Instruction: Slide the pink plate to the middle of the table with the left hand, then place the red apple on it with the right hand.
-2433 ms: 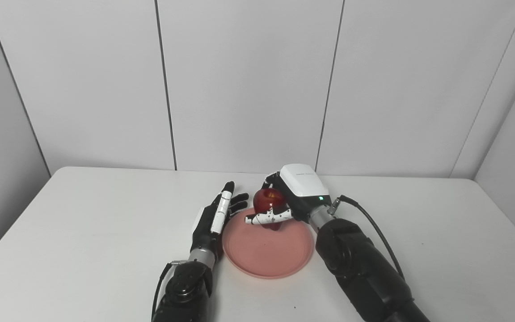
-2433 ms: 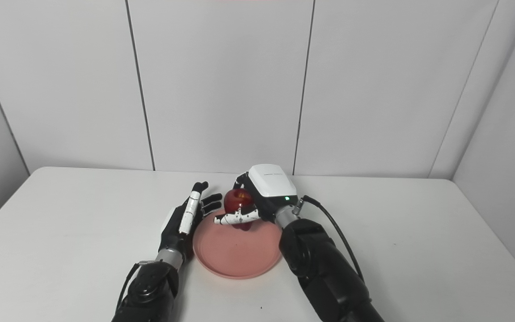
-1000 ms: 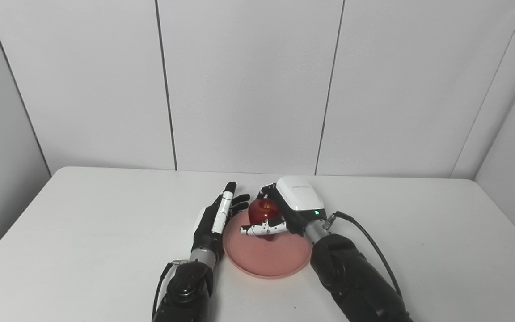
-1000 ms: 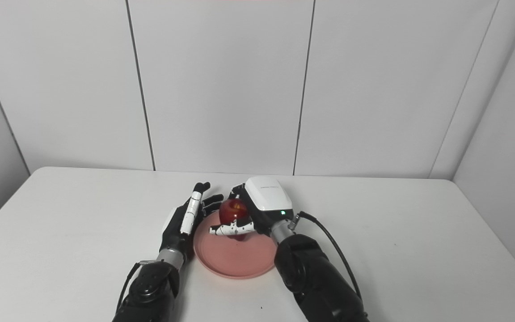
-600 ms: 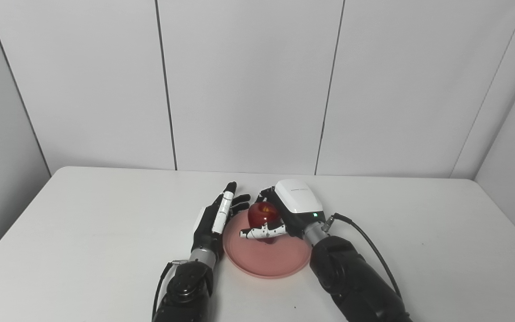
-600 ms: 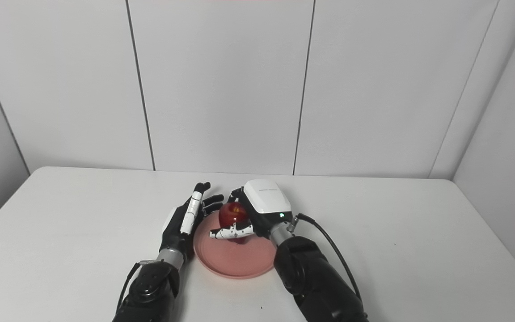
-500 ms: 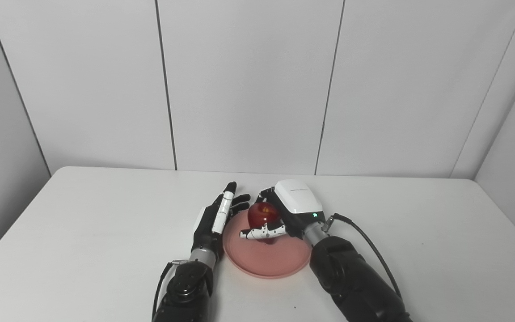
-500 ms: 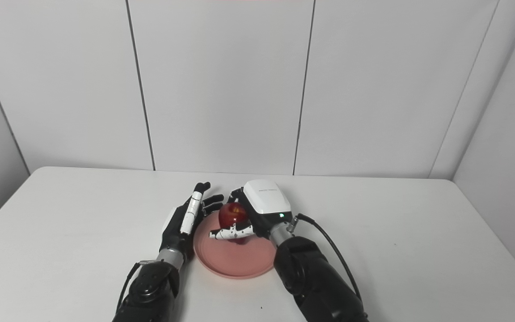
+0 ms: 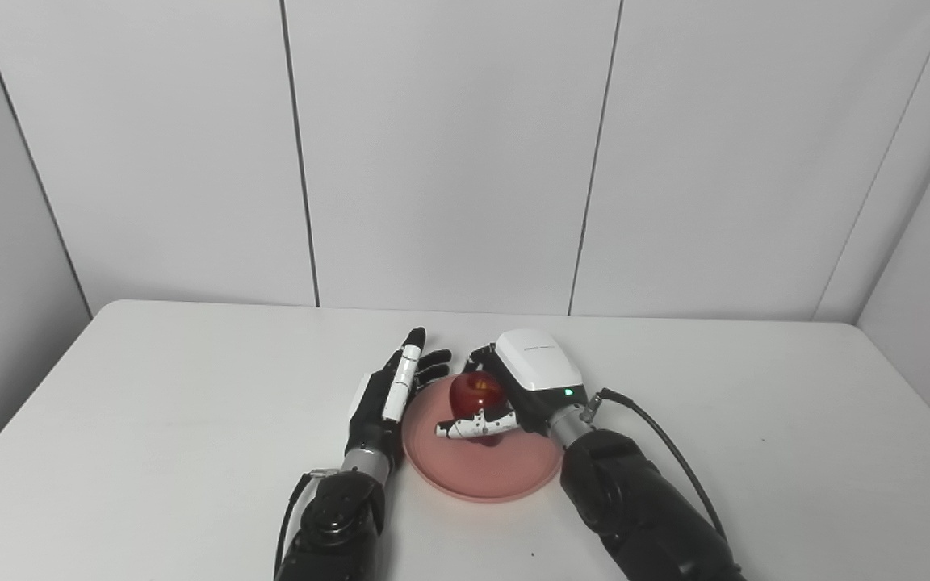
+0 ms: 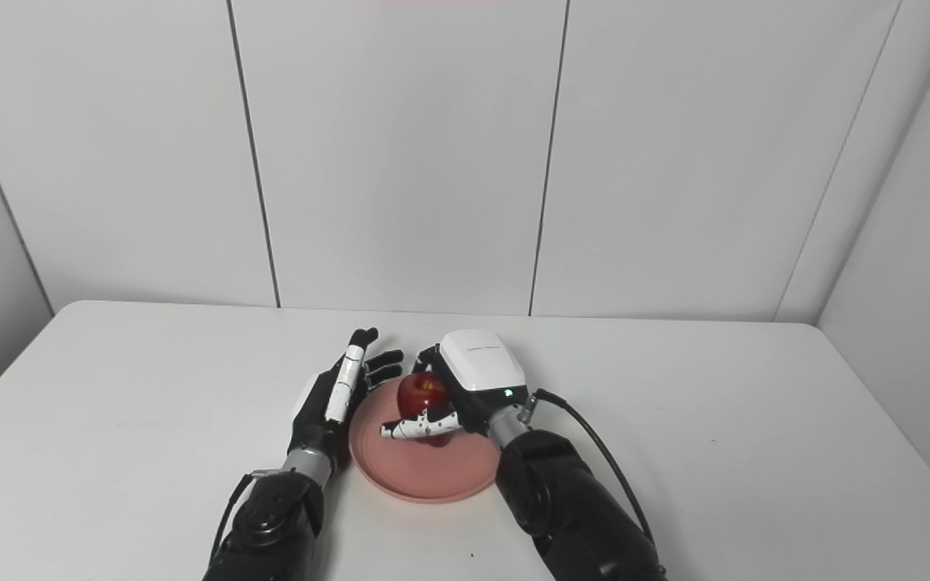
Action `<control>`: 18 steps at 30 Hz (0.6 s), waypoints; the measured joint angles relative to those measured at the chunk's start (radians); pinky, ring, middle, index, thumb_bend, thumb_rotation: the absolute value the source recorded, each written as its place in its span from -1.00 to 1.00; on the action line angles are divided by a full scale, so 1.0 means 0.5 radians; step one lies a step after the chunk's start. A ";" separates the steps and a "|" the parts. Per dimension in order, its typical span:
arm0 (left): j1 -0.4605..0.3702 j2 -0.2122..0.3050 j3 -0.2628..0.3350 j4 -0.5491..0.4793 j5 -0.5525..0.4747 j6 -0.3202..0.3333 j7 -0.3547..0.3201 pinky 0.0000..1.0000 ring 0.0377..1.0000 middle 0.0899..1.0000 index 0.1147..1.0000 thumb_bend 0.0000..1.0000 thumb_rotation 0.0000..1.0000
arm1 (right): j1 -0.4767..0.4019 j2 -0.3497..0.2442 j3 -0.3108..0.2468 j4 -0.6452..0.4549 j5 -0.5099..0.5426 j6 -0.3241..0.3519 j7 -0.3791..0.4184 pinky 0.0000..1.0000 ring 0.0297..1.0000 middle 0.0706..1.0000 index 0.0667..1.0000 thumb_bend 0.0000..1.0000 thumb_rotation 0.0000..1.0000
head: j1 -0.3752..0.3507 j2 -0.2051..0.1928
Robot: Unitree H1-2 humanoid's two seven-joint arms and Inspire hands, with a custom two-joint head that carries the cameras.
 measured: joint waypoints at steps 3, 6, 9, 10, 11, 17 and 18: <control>0.000 0.000 0.000 -0.003 0.000 0.004 0.000 0.63 0.57 0.50 0.75 0.45 0.83 | 0.000 0.000 0.000 0.000 0.000 0.000 0.000 -0.76 -0.69 -0.59 -0.28 0.12 0.02 | 0.000 0.000; 0.000 0.000 0.000 -0.003 0.000 0.006 0.000 0.63 0.57 0.50 0.76 0.45 0.83 | 0.000 0.000 0.000 0.000 0.000 0.000 0.000 -0.76 -0.68 -0.58 -0.25 0.18 0.10 | 0.000 0.000; 0.000 0.000 0.000 -0.002 0.000 0.006 0.000 0.61 0.56 0.49 0.87 0.48 0.82 | 0.000 0.000 0.001 0.000 -0.009 0.001 0.002 -0.75 -0.66 -0.55 -0.29 0.37 0.21 | 0.000 0.000; 0.000 0.000 0.000 -0.002 0.000 0.006 0.000 0.60 0.55 0.49 0.89 0.48 0.82 | 0.000 0.000 0.001 0.000 -0.012 0.001 0.003 -0.74 -0.65 -0.54 -0.28 0.41 0.23 | -0.003 0.000; 0.000 0.000 0.000 -0.002 0.000 0.007 0.000 0.61 0.56 0.50 0.90 0.49 0.82 | 0.000 0.000 0.000 0.000 -0.012 0.001 0.003 -0.69 -0.59 -0.46 -0.20 0.51 0.27 | -0.003 0.000; 0.000 0.001 -0.002 -0.002 0.000 0.008 -0.002 0.61 0.59 0.59 0.78 0.48 0.84 | 0.000 -0.003 0.000 -0.014 -0.016 0.003 0.025 -0.43 -0.30 -0.14 0.04 0.84 0.45 | -0.003 0.000; 0.000 0.001 -0.002 -0.002 0.000 0.008 -0.002 0.60 0.59 0.59 0.77 0.48 0.84 | 0.000 -0.004 0.000 -0.020 -0.017 0.003 0.033 -0.41 -0.28 -0.13 0.05 0.85 0.47 | -0.003 0.000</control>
